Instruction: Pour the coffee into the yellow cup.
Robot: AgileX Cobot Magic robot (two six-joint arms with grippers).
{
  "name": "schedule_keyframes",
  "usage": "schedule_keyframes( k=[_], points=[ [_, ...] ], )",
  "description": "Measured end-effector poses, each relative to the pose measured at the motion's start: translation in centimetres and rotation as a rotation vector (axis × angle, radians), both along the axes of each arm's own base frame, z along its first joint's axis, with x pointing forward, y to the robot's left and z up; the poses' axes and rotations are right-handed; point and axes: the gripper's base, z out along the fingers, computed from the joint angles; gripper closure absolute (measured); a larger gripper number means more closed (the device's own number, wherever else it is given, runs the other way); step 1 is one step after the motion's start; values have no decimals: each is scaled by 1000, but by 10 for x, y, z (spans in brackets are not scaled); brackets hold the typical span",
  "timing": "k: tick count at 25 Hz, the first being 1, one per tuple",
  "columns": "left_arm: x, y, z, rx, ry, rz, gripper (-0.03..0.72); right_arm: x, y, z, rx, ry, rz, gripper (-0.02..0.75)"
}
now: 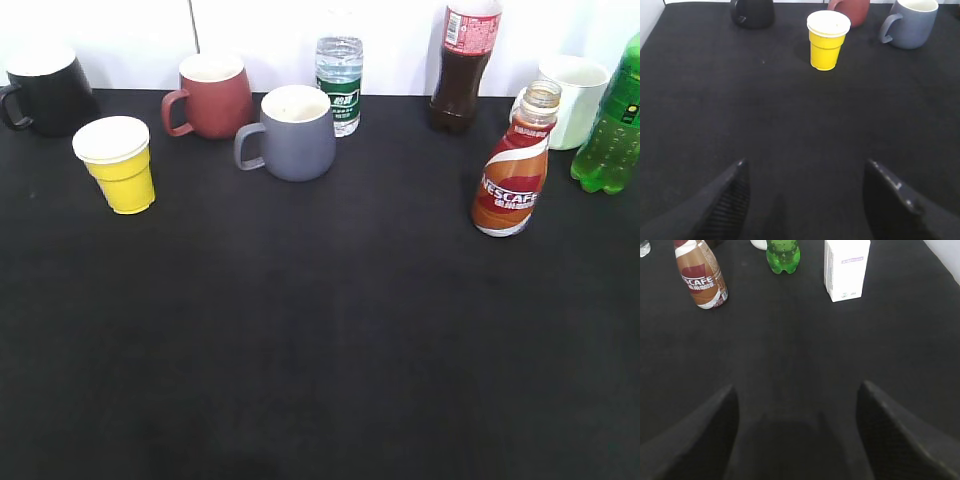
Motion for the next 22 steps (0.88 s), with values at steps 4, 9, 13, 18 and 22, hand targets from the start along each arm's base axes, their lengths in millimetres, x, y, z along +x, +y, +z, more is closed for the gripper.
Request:
schedule_keyframes(
  k=[4, 9, 13, 18, 22],
  points=[
    [0, 0, 0, 0, 0, 0, 148, 0, 0, 0, 0, 0, 0, 168],
    [-1, 0, 9, -2, -58, 4, 148, 0, 0, 0, 0, 0, 0, 168],
    [48, -1, 45, 47, -233, -1, 148, 0, 0, 0, 0, 0, 0, 168],
    [134, -15, 39, 68, -375, -67, 192, 0, 0, 0, 0, 0, 0, 168],
    [169, -33, -29, 8, -372, -76, 196, 0, 0, 0, 0, 0, 0, 168]
  ],
)
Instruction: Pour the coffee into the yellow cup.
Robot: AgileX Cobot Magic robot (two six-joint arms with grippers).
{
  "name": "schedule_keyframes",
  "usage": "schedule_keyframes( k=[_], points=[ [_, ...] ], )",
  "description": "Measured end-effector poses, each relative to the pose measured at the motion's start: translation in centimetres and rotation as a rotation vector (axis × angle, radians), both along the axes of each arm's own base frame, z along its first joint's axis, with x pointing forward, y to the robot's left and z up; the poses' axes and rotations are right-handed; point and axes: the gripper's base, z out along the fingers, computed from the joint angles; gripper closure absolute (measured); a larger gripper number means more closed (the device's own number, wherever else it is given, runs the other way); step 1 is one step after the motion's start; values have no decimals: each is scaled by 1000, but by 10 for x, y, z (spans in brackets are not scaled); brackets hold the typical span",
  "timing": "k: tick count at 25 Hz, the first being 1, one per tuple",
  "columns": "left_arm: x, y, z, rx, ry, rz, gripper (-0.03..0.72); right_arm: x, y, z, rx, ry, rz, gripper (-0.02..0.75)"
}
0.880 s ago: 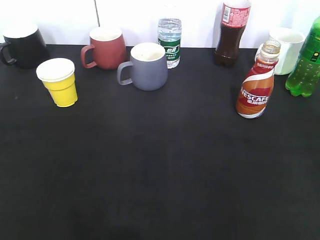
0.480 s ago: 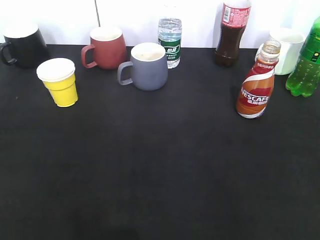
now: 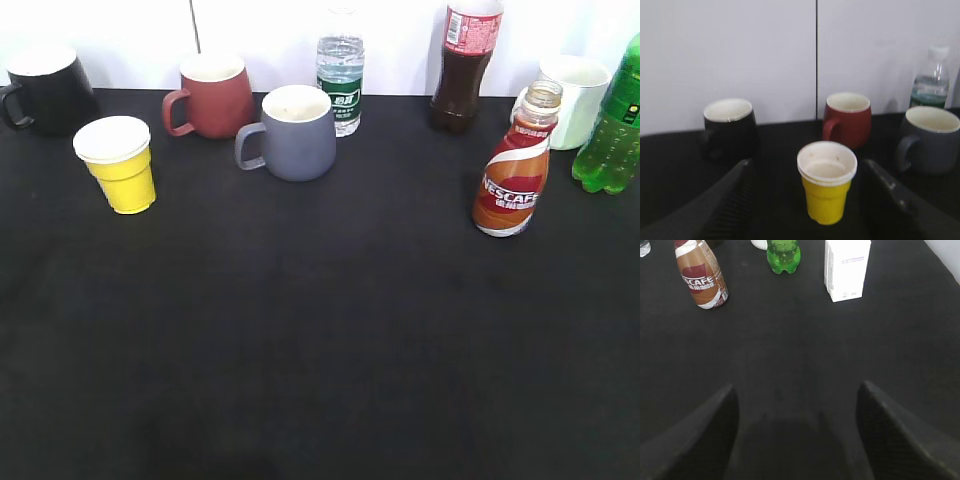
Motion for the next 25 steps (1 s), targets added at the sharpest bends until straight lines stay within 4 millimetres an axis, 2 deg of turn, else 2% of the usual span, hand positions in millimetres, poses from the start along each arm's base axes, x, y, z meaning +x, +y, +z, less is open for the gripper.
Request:
schedule_keyframes(
  k=[3, 6, 16, 18, 19, 20, 22, 25],
  points=[
    [23, -17, -31, 17, 95, -30, 197, 0, 0, 0, 0, 0, 0, 168],
    [39, -23, -53, -21, 143, -11, 197, 0, 0, 0, 0, 0, 0, 168],
    [54, -31, -90, 59, 219, -41, 197, 0, 0, 0, 0, 0, 0, 168],
    [55, -36, -93, 29, 217, -85, 197, 0, 0, 0, 0, 0, 0, 168],
    [56, -38, -96, 24, 217, -102, 188, 0, 0, 0, 0, 0, 0, 168],
    [59, -40, -104, 19, 225, -101, 106, 0, 0, 0, 0, 0, 0, 168],
    [70, -43, -109, 10, 238, -84, 26, 0, 0, 0, 0, 0, 0, 168],
    [99, -50, -118, -4, 242, -50, 15, 0, 0, 0, 0, 0, 0, 168]
  ],
)
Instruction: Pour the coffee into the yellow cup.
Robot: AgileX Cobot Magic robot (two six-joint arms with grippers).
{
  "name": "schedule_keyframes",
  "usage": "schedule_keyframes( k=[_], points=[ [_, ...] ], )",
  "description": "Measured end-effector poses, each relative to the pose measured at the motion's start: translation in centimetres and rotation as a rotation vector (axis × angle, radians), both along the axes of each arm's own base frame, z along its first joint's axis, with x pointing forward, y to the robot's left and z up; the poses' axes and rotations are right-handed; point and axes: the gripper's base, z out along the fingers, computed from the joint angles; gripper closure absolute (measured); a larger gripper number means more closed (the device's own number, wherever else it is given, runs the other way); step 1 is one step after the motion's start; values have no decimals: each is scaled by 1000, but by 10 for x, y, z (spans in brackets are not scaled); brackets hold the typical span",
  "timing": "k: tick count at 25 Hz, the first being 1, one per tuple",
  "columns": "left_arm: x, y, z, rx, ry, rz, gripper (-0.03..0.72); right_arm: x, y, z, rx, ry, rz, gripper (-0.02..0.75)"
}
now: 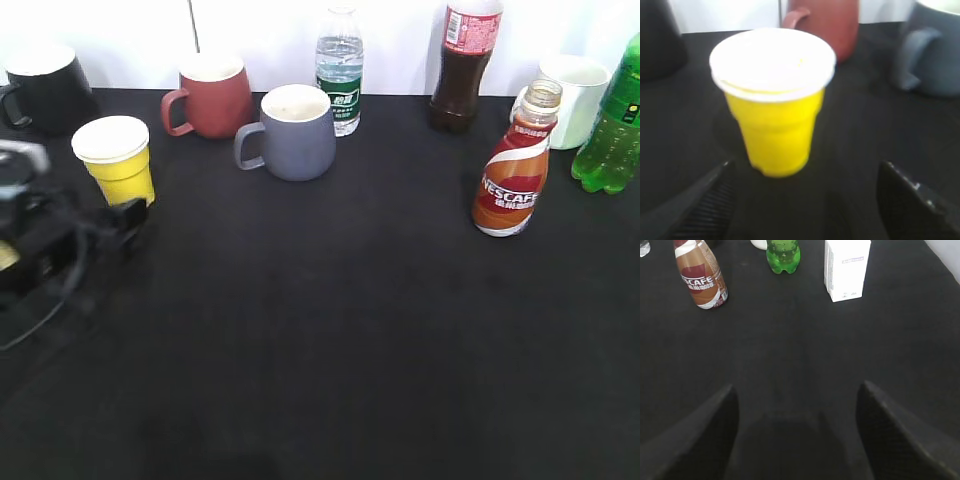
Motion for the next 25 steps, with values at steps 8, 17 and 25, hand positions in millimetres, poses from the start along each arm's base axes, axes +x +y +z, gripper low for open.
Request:
schedule_keyframes(
  k=[8, 17, 25],
  points=[
    [74, -6, -35, 11, 4, 36, 24, 0, 0, 0, 0, 0, 0, 168],
    [76, -10, -29, 31, 0, -23, 229, 0, 0, 0, 0, 0, 0, 168],
    [57, -72, 31, -16, -30, -652, 230, 0, 0, 0, 0, 0, 0, 168]
  ],
)
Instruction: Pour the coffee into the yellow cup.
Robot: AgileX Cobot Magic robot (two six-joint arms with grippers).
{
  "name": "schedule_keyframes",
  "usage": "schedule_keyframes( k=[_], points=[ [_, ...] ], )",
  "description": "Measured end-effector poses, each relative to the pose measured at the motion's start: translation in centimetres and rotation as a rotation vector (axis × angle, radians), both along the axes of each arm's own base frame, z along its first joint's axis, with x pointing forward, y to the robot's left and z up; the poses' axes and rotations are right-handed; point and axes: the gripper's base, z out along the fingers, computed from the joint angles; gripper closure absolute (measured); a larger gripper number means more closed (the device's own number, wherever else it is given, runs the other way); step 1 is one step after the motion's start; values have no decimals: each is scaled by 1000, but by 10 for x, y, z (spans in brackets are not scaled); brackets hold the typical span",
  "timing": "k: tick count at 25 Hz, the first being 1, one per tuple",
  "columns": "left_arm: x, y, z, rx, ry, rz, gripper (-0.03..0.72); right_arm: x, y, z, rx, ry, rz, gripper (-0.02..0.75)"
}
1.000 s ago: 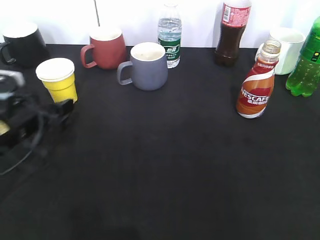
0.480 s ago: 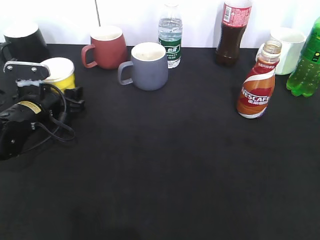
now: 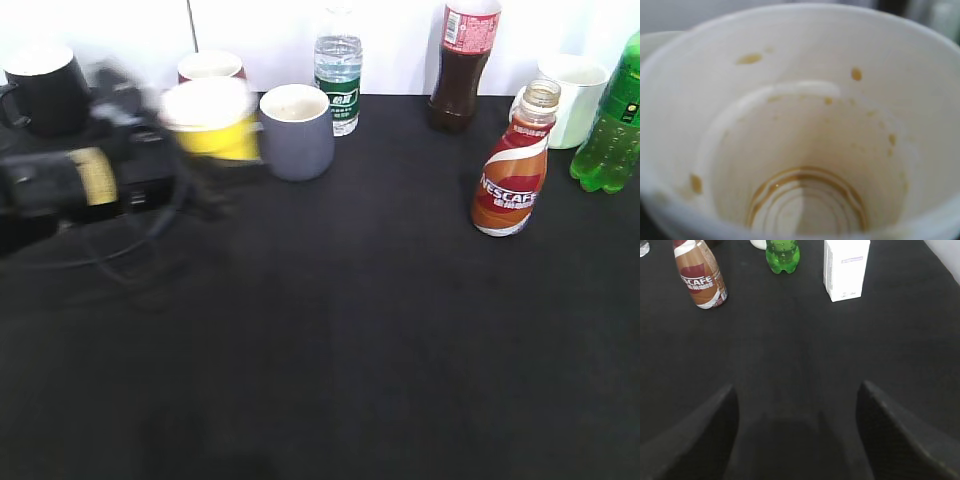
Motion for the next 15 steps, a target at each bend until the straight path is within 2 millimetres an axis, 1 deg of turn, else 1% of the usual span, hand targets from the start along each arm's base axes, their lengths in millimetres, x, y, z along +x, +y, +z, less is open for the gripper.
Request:
schedule_keyframes(
  k=[2, 3, 5, 6, 8, 13, 15],
  points=[
    [-8, -27, 8, -2, 14, -144, 230, 0, 0, 0, 0, 0, 0, 168],
    [-15, -38, 9, 5, 17, -199, 230, 0, 0, 0, 0, 0, 0, 168],
    [-28, -54, 7, 22, 36, -288, 230, 0, 0, 0, 0, 0, 0, 168],
    [-34, -58, 6, 43, 42, -335, 230, 0, 0, 0, 0, 0, 0, 168],
    [-38, -61, 4, 74, 37, -384, 230, 0, 0, 0, 0, 0, 0, 168],
    [-39, -61, 3, 76, 39, -386, 230, 0, 0, 0, 4, 0, 3, 168],
    [-39, -61, 3, 76, 39, -386, 230, 0, 5, 0, 57, -4, 39, 168]
  ],
)
